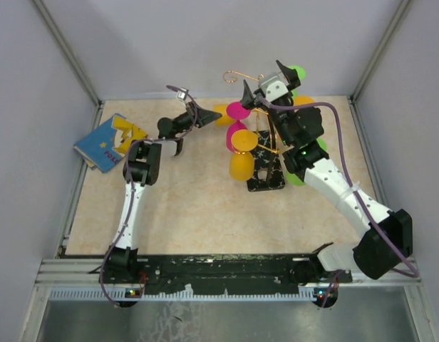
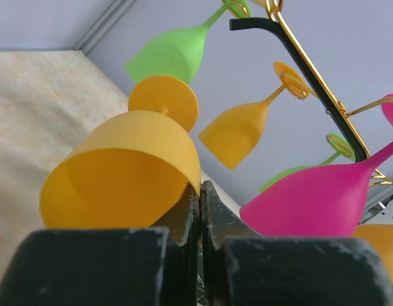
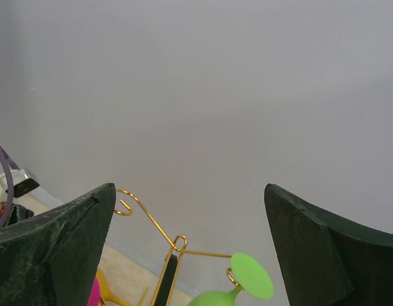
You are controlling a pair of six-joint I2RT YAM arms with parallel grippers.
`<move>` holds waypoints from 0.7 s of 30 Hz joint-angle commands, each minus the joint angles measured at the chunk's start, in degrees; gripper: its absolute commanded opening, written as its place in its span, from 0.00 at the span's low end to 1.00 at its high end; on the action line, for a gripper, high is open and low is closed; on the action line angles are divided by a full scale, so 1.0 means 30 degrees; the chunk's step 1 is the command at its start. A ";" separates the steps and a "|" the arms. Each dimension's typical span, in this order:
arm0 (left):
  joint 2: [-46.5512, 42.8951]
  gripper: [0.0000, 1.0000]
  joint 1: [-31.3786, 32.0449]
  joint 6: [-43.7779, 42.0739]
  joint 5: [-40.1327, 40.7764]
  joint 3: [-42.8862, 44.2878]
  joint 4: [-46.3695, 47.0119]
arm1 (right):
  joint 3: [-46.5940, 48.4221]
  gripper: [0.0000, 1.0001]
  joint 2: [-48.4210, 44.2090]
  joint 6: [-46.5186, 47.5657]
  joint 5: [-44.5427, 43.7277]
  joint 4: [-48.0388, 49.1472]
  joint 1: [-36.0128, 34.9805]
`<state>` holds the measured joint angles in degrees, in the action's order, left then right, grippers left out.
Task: Place the wine glass upside down on the wine glass rack
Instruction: Pick up the wine glass at the center of the board.
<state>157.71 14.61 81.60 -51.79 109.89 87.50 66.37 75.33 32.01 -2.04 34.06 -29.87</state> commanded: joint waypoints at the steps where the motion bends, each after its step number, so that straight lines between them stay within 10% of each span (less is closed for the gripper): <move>1: -0.2168 0.00 -0.0791 -0.0919 0.0201 -0.1644 0.5051 | 0.0000 0.99 -0.0815 -0.0517 0.0066 0.1211 0.0083; 21: -0.5869 0.00 -0.3949 -0.1797 -0.0702 -0.8375 0.5051 | 0.0304 0.99 -0.0595 -0.1585 -0.0918 0.0675 0.0085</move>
<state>144.03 4.12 76.77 -53.58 86.08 87.74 65.56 74.61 28.42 -4.08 34.09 -29.87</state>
